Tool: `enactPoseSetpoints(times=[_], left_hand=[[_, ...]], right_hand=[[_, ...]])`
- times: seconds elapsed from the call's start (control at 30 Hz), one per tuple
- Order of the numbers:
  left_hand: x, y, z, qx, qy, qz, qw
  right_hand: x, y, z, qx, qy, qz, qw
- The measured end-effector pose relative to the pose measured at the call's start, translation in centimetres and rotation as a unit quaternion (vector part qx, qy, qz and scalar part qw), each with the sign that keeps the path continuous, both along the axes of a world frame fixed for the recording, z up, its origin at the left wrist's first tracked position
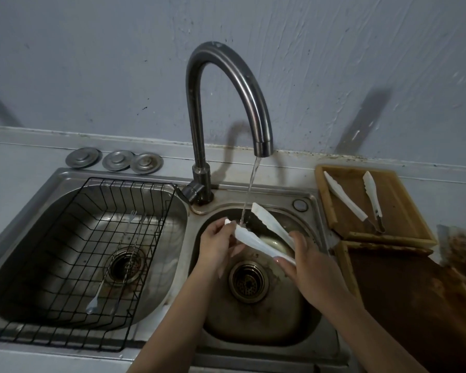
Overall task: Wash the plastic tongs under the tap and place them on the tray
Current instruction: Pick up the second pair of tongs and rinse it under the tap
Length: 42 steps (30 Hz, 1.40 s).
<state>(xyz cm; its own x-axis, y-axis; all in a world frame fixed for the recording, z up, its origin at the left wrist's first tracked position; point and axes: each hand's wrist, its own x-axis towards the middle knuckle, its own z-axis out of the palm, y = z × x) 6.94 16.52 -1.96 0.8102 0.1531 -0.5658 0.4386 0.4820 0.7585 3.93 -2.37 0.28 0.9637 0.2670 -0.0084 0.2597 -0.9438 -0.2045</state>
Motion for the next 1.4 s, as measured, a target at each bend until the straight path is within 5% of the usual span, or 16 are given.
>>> enactPoseSetpoints(times=[0.5,0.67,1.03,1.27,1.4], left_hand=[[0.0,-2.2,1.6,-0.046,-0.106,0.039,0.993],[0.7,-1.2,1.0,-0.146,-0.125,0.077,0.978],[1.6,-3.4,0.3,0.057,-0.047,0.079,0.994],[1.1,-4.5,0.9,0.011,-0.057,0.025,0.998],[1.5,-3.2,1.9,-0.087,-0.098,0.045,0.99]], right_hand=[[0.2,-0.7,0.2,0.003,-0.057,-0.058,0.997],[1.0,-0.1,0.8,0.228,0.07,-0.067,0.969],[0.4,0.1,-0.9,0.163,0.077,-0.095,0.979],[0.5,-1.0,-0.8,0.145,0.096,-0.116,0.978],[0.6,-0.5,-0.7,0.269,0.2,-0.133,0.933]])
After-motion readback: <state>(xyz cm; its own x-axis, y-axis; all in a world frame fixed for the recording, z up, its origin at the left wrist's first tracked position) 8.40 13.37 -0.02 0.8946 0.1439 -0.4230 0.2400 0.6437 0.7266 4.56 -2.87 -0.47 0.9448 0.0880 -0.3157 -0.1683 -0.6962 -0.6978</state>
